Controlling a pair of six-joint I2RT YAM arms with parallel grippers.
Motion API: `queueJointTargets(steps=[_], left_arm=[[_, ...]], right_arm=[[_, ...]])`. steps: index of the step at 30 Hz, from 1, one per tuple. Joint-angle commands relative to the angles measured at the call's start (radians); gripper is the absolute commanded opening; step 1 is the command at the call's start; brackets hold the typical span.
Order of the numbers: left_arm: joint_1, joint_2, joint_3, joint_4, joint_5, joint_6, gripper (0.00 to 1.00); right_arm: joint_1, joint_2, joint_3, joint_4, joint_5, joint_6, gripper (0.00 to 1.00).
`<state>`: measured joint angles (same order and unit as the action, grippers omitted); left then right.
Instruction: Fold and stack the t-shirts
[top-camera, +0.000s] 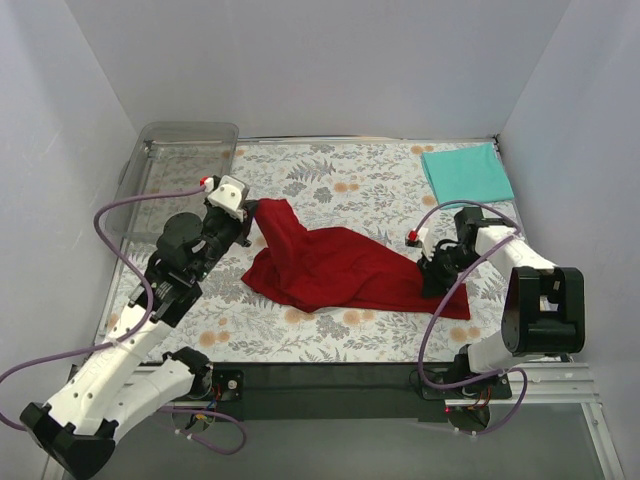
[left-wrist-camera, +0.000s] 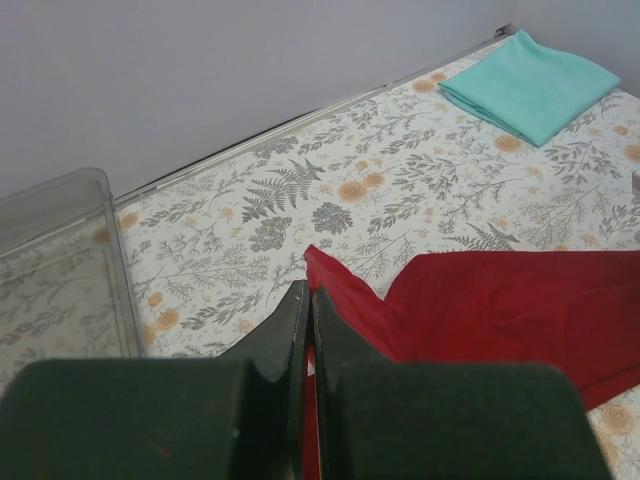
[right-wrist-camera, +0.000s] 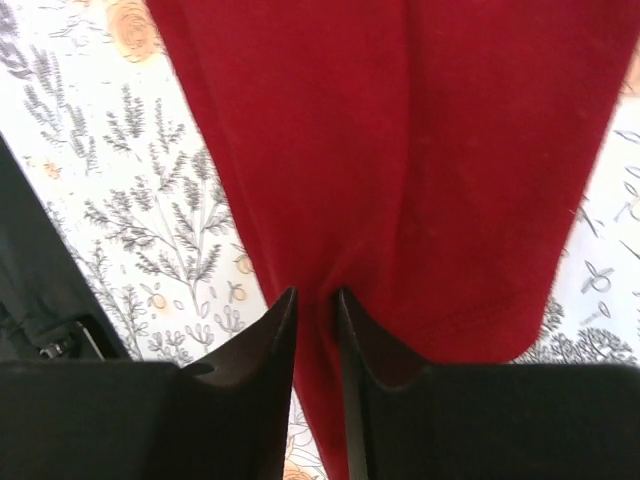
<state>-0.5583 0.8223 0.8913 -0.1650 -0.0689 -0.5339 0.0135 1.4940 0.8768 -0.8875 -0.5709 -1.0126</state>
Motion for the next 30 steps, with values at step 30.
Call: queueJointTargets(steps=[30], left_arm=[[0.006, -0.348, -0.100, -0.223, 0.115, -0.152, 0.00]], right_arm=[[0.089, 0.250, 0.177, 0.285, 0.111, 0.394, 0.36]])
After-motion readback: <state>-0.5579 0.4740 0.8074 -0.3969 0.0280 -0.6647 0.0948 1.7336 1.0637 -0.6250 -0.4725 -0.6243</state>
